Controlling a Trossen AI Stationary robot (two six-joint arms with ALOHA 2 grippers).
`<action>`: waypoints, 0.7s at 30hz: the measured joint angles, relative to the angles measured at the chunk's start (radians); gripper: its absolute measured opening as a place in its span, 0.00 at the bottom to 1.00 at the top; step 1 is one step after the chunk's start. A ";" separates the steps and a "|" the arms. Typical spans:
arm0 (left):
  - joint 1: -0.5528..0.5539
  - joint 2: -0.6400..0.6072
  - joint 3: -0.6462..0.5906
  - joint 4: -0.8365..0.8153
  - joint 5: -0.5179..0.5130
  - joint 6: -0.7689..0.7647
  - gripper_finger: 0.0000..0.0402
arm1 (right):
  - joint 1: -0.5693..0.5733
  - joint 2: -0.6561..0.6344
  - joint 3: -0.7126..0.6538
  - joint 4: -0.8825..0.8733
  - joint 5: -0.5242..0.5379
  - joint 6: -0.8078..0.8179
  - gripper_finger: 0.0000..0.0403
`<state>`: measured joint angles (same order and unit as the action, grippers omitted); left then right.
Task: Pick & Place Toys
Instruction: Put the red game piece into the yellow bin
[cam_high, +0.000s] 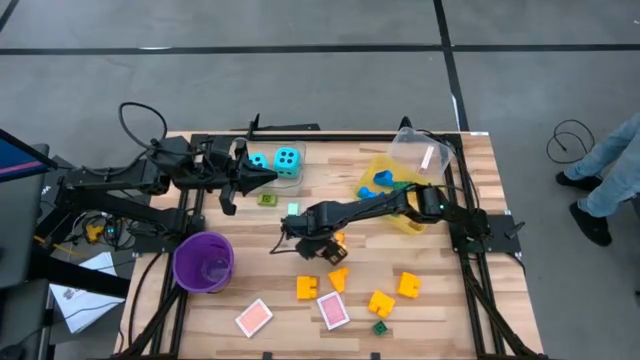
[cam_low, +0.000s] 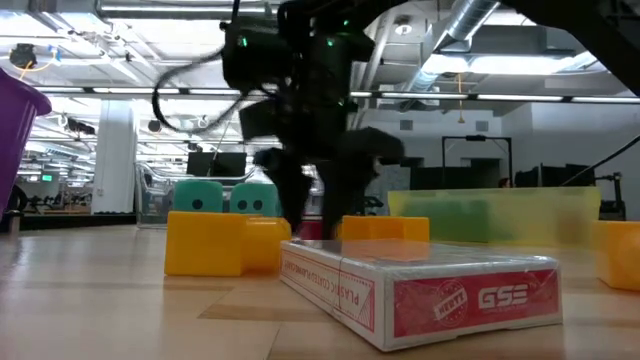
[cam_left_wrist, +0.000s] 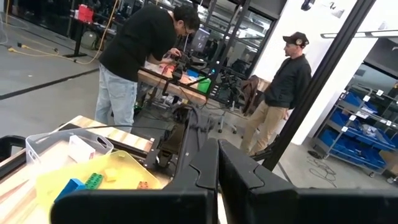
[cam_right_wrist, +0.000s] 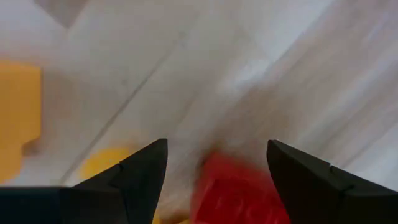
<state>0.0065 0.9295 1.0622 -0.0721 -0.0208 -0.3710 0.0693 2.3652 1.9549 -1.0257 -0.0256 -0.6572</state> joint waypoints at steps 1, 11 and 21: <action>0.000 0.000 0.000 0.000 0.000 0.000 0.00 | -0.004 0.004 -0.001 -0.002 -0.002 0.012 0.66; 0.000 0.000 0.000 0.000 0.000 0.000 0.00 | -0.020 0.009 0.004 0.009 -0.004 0.136 0.66; 0.000 0.001 0.000 0.001 0.000 0.000 0.00 | -0.056 -0.040 0.059 -0.037 0.002 1.068 0.66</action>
<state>0.0067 0.9302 1.0622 -0.0714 -0.0208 -0.3710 0.0133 2.3256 2.0143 -1.0629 -0.0235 0.4105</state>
